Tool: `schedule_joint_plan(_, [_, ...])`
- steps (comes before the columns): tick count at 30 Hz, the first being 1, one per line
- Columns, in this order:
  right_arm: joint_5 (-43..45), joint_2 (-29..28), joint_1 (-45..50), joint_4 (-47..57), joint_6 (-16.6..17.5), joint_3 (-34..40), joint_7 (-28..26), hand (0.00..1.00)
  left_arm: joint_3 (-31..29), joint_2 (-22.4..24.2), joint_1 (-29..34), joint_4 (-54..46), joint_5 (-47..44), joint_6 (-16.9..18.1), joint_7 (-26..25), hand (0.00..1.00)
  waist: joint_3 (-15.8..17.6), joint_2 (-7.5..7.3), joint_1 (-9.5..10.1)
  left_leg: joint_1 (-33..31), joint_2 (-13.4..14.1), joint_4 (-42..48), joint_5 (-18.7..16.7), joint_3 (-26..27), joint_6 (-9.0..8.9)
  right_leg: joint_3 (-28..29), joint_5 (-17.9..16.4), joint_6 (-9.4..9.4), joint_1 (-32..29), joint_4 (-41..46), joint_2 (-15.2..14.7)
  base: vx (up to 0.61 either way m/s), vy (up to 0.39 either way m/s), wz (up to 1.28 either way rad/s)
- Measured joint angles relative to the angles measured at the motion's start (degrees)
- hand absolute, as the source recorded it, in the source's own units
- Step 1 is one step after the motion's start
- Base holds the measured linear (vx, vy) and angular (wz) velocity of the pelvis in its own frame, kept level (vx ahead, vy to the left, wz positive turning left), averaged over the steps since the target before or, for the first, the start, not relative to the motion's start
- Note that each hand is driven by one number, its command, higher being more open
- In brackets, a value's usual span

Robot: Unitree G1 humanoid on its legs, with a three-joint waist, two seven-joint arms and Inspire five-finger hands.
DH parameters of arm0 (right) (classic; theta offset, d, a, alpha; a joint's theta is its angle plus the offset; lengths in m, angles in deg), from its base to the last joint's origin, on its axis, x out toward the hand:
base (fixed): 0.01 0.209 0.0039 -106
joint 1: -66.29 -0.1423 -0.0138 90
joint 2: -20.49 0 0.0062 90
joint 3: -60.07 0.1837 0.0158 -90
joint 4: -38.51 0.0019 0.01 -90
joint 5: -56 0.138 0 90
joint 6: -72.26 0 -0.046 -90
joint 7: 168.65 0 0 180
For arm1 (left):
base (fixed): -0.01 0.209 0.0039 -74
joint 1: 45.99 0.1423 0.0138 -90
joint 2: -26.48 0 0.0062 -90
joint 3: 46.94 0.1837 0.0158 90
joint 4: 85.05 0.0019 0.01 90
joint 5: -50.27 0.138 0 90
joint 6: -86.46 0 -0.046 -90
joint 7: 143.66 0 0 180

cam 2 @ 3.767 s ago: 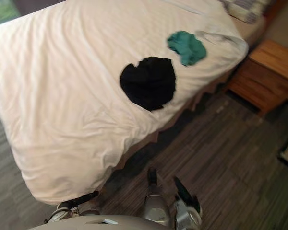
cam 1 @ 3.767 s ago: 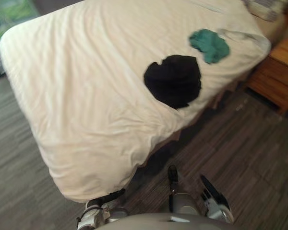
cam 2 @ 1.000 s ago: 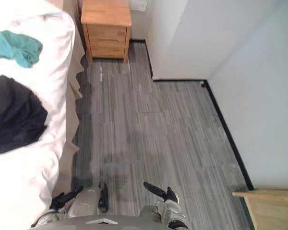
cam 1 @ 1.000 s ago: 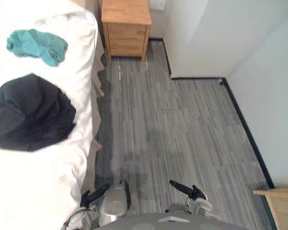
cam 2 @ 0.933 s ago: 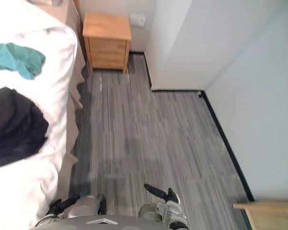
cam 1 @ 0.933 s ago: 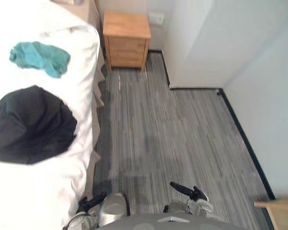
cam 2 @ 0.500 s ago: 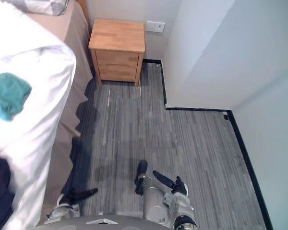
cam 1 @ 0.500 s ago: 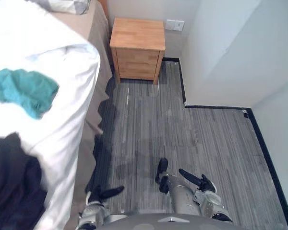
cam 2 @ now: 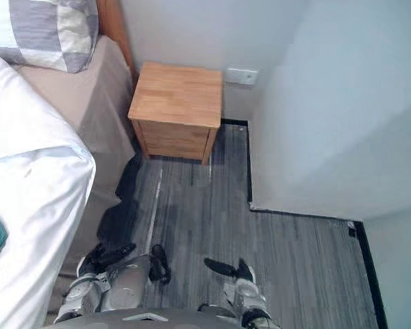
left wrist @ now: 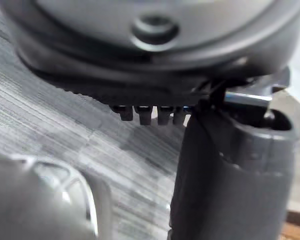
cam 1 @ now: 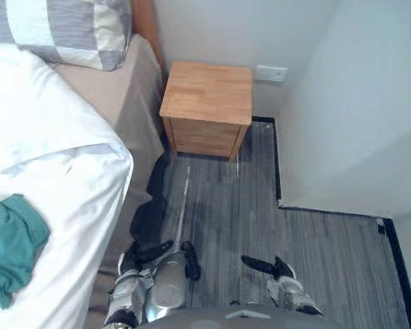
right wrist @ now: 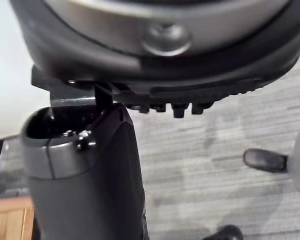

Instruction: Tidy up the quilt and then pick up the clothes from the bed and put them into the laundry hamper

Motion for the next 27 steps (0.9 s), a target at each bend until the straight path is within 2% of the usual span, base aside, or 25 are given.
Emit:
schedule_joint_plan(1, [-0.8, -0.1, -1.5, -1.6, -1.1, 0.3, -0.3, 1.0, -1.2, -0.7, 0.0, 1.4, 0.0, -0.4, 0.1, 1.0, 0.1, -0.23, -0.06, 2.2, -1.0, 0.5, -1.8, -1.7, 0.84, -1.9, 0.2, 1.63, -2.4, 12.3, -2.2, 0.71, 0.21, 1.0])
schedule_joint_plan(2, [-1.7, 0.0, -1.6, -1.7, -2.1, 0.6, -0.6, 1.0, -1.1, -0.7, 0.1, 2.1, 0.1, -1.0, 0.3, 1.0, 0.1, -0.28, -0.12, 3.7, -2.0, -0.3, -2.0, -3.2, 1.15, -2.3, 2.0, 3.88, -4.0, 19.5, -3.7, 0.69, 0.257, 1.58])
schedule_joint_plan(3, [-2.0, 0.5, -1.0, -1.7, -2.5, 1.4, -1.2, 1.0, -0.3, -1.4, 0.3, 3.7, 0.2, -2.3, 0.6, 1.0, 0.0, -0.33, -0.91, 8.5, -4.1, -4.2, -2.6, -7.4, 1.12, 0.2, 11.0, 4.85, -8.8, 36.2, -6.1, 0.72, 0.191, 1.58])
schedule_joint_plan(4, [-2.1, 0.8, -0.9, -1.8, -1.9, 1.4, -1.2, 1.0, 0.3, -1.9, 0.4, 4.6, 0.2, -2.8, 0.5, 1.0, 0.3, 0.02, -1.3, 11.3, -4.8, -6.3, -2.7, -9.4, 0.86, 2.4, 11.3, 5.0, -11.3, 43.7, -6.4, 0.85, 0.149, 1.98])
schedule_joint_plan(5, [-2.2, 1.4, -0.4, -1.3, -1.0, 1.3, -1.3, 1.0, 0.7, -2.1, 1.2, 5.9, 0.3, -3.2, 0.2, 1.0, 0.6, 0.39, -1.68, 16.6, -5.8, -9.5, -2.9, -13.1, 0.65, 4.7, 8.8, 3.58, -15.4, 53.2, -6.4, 0.84, 0.042, 1.91])
schedule_joint_plan(6, [-3.5, 1.5, 0.5, 0.4, -0.9, 1.3, -1.1, 1.0, 1.9, -2.1, 2.2, 5.9, 0.3, -3.7, -0.2, 1.0, 1.0, 1.47, -2.71, 21.3, -5.9, -11.7, -2.9, -17.0, 0.64, 4.4, 6.9, 0.47, -18.0, 55.0, -6.4, 0.66, -0.005, 1.8])
schedule_joint_plan(7, [-4.3, 1.5, 1.4, 1.3, -0.6, 1.2, -1.0, 1.0, 2.2, -2.0, 2.7, 5.9, 0.3, -3.8, -0.3, 1.0, 1.2, 2.25, -2.96, 23.1, -5.8, -12.5, -2.9, -19.3, 0.64, 4.4, 5.8, -1.08, -19.6, 54.5, -6.1, 0.63, -0.081, 1.81])
schedule_joint_plan(8, [-4.7, 1.5, 2.9, 3.4, 0.1, 1.2, -0.7, 1.0, 2.5, -1.9, 2.8, 5.9, 0.3, -3.9, -0.6, 1.0, 1.1, 2.31, -3.72, 25.3, -5.5, -13.1, -2.9, -23.9, 0.55, 4.6, 3.4, -3.25, -23.1, 50.5, -5.9, 0.6, -0.171, 1.98])
schedule_joint_plan(9, [-6.7, 1.9, 3.2, 4.6, 0.2, 1.2, -0.7, 1.0, 3.0, -1.9, 1.8, 5.9, 0.3, -3.8, -1.0, 1.0, 1.2, 2.96, -4.49, 26.3, -4.4, -12.9, -3.4, -29.0, -0.26, 6.4, 1.0, -4.7, -26.6, 43.3, -4.0, 0.59, -0.214, 2.07])
schedule_joint_plan(10, [-6.7, 2.3, 3.3, 4.9, 0.3, 1.1, -0.6, 1.0, 3.2, -1.7, 1.1, 5.8, 0.3, -3.8, -1.1, 1.0, 1.1, 3.25, -4.69, 26.3, -3.8, -12.6, -3.7, -31.6, -0.8, 9.0, 0.5, -4.97, -28.6, 39.5, -2.5, 0.58, -0.293, 2.19])
schedule_joint_plan(11, [-6.6, 2.4, 3.4, 6.0, 0.0, 1.3, -0.4, 1.0, 3.6, -1.5, -0.4, 5.8, 0.3, -3.5, -1.4, 1.0, 1.0, 3.08, -4.77, 25.5, -3.0, -11.0, -4.2, -36.8, -1.65, 17.6, 1.0, -4.15, -32.8, 32.1, 0.8, 0.56, -0.378, 2.35])
schedule_joint_plan(12, [-6.6, 2.6, 3.6, 6.9, 0.1, 1.3, -0.2, 1.0, 3.8, -0.9, -1.5, 5.7, 0.3, -3.1, -1.6, 1.0, 0.8, 2.82, -5.91, 23.6, -2.3, -7.9, -5.5, -42.1, -4.08, 28.1, 2.8, -1.67, -34.4, 23.3, 3.4, 0.67, -0.533, 2.83])
schedule_joint_plan(13, [-6.6, 2.7, 4.1, 7.6, 0.0, 1.4, 0.0, 1.0, 3.7, -0.2, -2.3, 5.7, 0.3, -2.6, -1.9, 1.0, 0.3, 1.86, -6.91, 22.4, -2.1, -4.8, -7.1, -45.0, -6.82, 35.5, 4.4, 0.94, -33.6, 16.1, 3.8, 0.56, -0.514, 2.57])
schedule_joint_plan(14, [-6.7, 2.2, 4.9, 7.8, -0.1, 1.3, 0.1, 1.0, 3.4, -0.2, -2.5, 5.3, 0.5, -2.5, -2.2, 1.0, 0.1, 1.41, -7.09, 21.9, -2.1, -3.0, -8.6, -45.8, -9.75, 38.7, 6.8, 3.02, -32.3, 11.4, 3.1, 0.55, -0.605, 2.46])
schedule_joint_plan(15, [-6.2, 3.6, 4.6, 7.8, -1.4, 3.1, -0.2, 1.0, 1.8, 2.4, -2.9, 4.3, 0.5, -2.3, -1.8, 1.0, 0.8, 3.75, -6.18, 21.9, 1.4, 0.4, -12.3, -46.4, -14.35, 35.3, 11.6, 4.32, -31.3, 14.1, 3.5, 0.47, -0.562, 2.39])
schedule_joint_plan(16, [-6.8, 5.0, 4.5, 7.4, -2.1, 2.9, 0.4, 1.0, 1.4, 5.1, -3.0, 3.2, 0.5, -2.6, -1.4, 1.0, 0.2, 5.95, -5.64, 18.7, 3.8, 1.5, -11.7, -46.5, -16.16, 30.8, 8.9, 2.48, -31.2, 17.6, 3.8, 0.4, -0.541, 2.23])
schedule_joint_plan(17, [-6.6, 4.9, 4.6, 7.6, -2.2, 2.9, 0.4, 1.0, 1.5, 5.8, -2.9, 2.5, 0.5, -2.1, -1.3, 1.0, 0.2, 5.86, -5.5, 17.7, 3.6, 0.7, -10.4, -46.6, -16.63, 28.6, 7.5, 1.61, -31.2, 19.6, 3.1, 0.24, -0.465, 2.18])
schedule_joint_plan(19, [-6.5, 4.2, 4.6, 8.3, -2.3, 1.9, -0.2, 1.0, 1.4, 6.2, -3.0, 2.1, 0.4, -1.3, -1.2, 1.0, 0.2, 5.79, -5.96, 15.8, 4.6, -2.2, -5.3, -43.6, -16.34, 19.6, 4.3, -1.22, -28.0, 22.1, -0.1, 0.17, -0.48, 2.22])
schedule_joint_plan(20, [-6.4, 3.5, 4.9, 8.4, -2.2, 1.0, 0.0, 1.0, 0.9, 6.4, -3.0, 2.2, 0.4, -1.2, -1.3, 1.0, 0.3, 5.49, -6.05, 16.0, 6.6, -4.1, -3.5, -37.9, -16.91, 15.6, 3.7, -1.77, -24.9, 21.4, -1.7, 0.16, -0.402, 2.28])
schedule_joint_plan(21, [-6.7, 2.4, 5.0, 8.9, -2.2, 0.7, 0.0, 1.0, 0.1, 6.4, -2.9, 2.5, 0.5, -1.2, -1.2, 1.0, 0.1, 5.38, -6.08, 16.3, 8.7, -7.4, -2.3, -28.3, -16.41, 12.8, 3.6, -1.89, -22.3, 19.8, -2.9, 0.12, -0.263, 1.9])
schedule_joint_plan(22, [-6.1, 2.3, 4.9, 8.8, -2.1, 0.8, 0.1, 1.0, -0.3, 6.4, -2.8, 2.6, 0.5, -1.3, -1.2, 1.0, -0.3, 5.67, -6.02, 17.1, 9.7, -9.7, -1.0, -22.9, -16.08, 11.6, 3.6, -1.88, -21.3, 18.9, -3.2, 0.1, -0.132, 1.44])
schedule_joint_plan(23, [-5.5, 2.2, 4.8, 8.8, -1.3, 1.1, 0.5, 1.0, -0.9, 6.3, -2.2, 3.4, 0.6, -1.4, -1.3, 1.0, -1.0, 6.7, -5.84, 19.0, 11.2, -14.6, 3.5, -13.7, -16.46, 9.9, 3.5, -1.75, -20.0, 17.6, -3.3, 0.07, -0.019, 0.93])
schedule_joint_plan(24, [-4.3, 1.8, 4.6, 8.8, -0.9, 1.4, 0.6, 1.0, -1.8, 5.9, -1.7, 4.0, 1.1, -1.4, -1.5, 1.0, -1.2, 6.88, -5.81, 20.5, 11.1, -17.6, 3.7, -9.6, -17.17, 9.3, 3.2, -1.17, -19.1, 16.7, -3.4, 0.07, 0.059, 0.77])
schedule_joint_plan(25, [-2.6, 1.1, 4.3, 8.5, -0.5, 1.4, 0.7, 1.0, -2.5, 5.0, -1.0, 5.1, 2.1, -1.5, -1.8, 1.0, -1.7, 6.46, -5.81, 21.8, 10.0, -20.6, 5.1, -8.1, -18.76, 8.7, 3.1, -0.73, -18.1, 14.9, -4.0, 0.03, 0.081, 0.34])
schedule_joint_plan(27, [0.5, -1.0, 4.7, 7.5, 0.1, 1.6, 0.8, 1.0, -3.3, 2.9, 1.2, 6.2, 1.4, -2.6, -1.9, 1.0, -2.9, 4.66, -6.12, 22.9, 8.5, -23.8, 6.5, -7.7, -18.67, 8.9, 4.0, 0.78, -16.8, 10.9, -4.1, 0.02, 0.089, 0.06])
